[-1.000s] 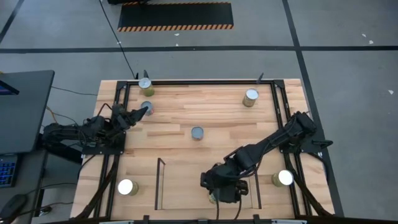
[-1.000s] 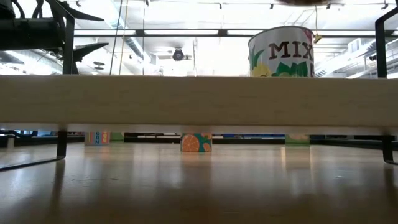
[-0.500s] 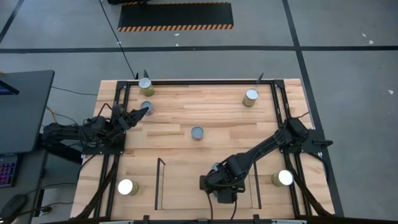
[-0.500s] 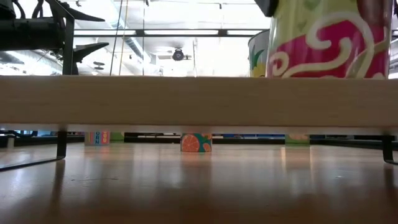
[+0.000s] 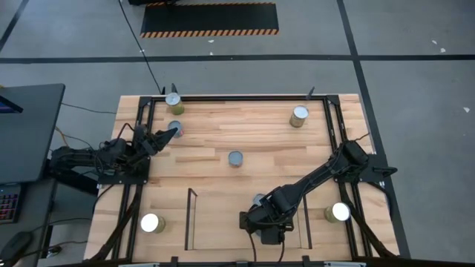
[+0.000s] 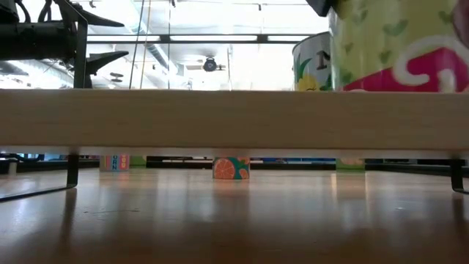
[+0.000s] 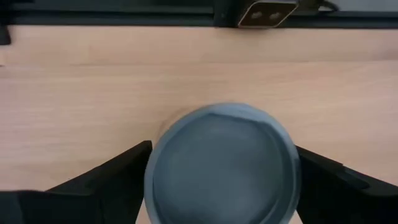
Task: Pick and place cans onto a shelf
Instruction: Put the canned spaghetti sauce on the shelf
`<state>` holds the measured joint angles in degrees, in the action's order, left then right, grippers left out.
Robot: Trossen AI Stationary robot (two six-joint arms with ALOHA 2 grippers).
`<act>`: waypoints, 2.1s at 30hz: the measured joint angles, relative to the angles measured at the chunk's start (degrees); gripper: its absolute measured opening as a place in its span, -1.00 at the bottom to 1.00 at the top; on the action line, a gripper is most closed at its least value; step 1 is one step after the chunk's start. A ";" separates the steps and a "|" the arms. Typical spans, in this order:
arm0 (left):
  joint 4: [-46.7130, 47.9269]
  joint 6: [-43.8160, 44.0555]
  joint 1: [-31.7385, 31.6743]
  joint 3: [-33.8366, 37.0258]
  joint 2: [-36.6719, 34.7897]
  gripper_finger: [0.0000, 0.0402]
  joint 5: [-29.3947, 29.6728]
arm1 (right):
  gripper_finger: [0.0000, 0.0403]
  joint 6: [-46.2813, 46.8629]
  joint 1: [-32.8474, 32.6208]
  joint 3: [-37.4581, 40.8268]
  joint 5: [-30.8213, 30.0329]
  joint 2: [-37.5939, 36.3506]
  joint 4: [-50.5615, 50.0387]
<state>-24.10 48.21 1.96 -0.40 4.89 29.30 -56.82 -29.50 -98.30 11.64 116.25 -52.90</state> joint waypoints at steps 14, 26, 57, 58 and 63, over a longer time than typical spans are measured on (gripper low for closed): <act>-0.02 0.02 0.00 0.02 0.00 0.22 -0.04 | 0.76 3.00 -1.73 -0.02 -1.10 -1.46 0.78; -2.44 0.12 -0.02 0.01 -0.02 0.22 -0.03 | 0.76 6.37 -1.90 -8.10 -3.15 -6.05 -3.51; -2.21 0.66 -0.01 0.00 -0.02 0.22 -1.52 | 0.76 17.98 0.33 5.27 -8.56 -6.60 9.00; -2.21 0.66 -0.01 0.00 -0.02 0.22 -1.68 | 0.76 18.31 0.33 5.27 -8.33 -6.60 8.95; -2.21 0.66 -0.01 0.01 -0.02 0.22 -2.16 | 0.76 19.37 0.26 5.27 -7.41 -6.60 8.73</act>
<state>-26.30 48.86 1.95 -0.40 4.86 27.14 -37.45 -29.23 -93.03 4.24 109.65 -44.17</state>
